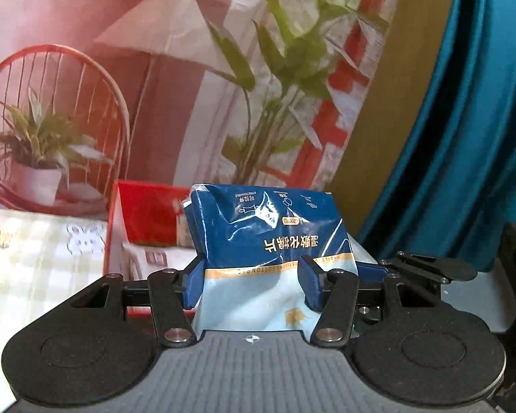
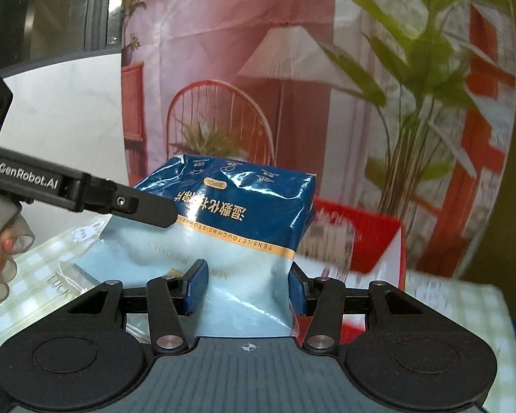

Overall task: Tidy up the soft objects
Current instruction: 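Lift the blue packet with both tools up over the red box, then lower the blue packet into the red box and open both tools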

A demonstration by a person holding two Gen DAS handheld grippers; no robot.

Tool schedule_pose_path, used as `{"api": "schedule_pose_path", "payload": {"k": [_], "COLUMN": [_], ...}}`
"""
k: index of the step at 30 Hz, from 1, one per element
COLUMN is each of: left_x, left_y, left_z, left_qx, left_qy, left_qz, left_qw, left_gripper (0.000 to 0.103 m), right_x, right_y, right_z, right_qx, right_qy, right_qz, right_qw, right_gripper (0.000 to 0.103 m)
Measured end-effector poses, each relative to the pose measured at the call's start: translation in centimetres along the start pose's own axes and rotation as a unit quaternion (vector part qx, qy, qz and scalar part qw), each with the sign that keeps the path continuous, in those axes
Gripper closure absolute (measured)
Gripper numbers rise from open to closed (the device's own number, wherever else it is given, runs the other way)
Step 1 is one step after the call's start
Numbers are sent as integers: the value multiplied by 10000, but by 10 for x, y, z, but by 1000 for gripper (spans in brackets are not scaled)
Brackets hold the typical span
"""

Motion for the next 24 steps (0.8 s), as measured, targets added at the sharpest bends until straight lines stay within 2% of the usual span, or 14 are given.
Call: {"api": "schedule_pose_path", "payload": {"k": [10,17,24], "left_x": [-25,-25,-13], "left_y": [37,62,85], "left_z": [-33,-49,-59], "left_qx": [-249,-221,-287], "left_qy": [-30,-40,78], "left_qz": [-16,-134,-402], "left_qw": [9997,9997,9988], "left_gripper": [45,45,45], "right_x": [-41,-54,-50], "right_y": [58,92,126], "right_z": [0,9,20], "right_qx": [142,317,524], "right_qy": [-226,-217,-57], "right_qz": [40,-62,-317], "right_qw": [9996,9992,9981], "right_gripper": [58,60,62]}}
Point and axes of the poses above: each gripper's, at about its wrist camera, not at the fingertips, and y roughly the way its jaws point, z to its right, x to its underside, the point moved 1 cm from there along y, roughly the way its jaws point, and after that the axes turned 14 degrees about y, right-handed, at the moved point
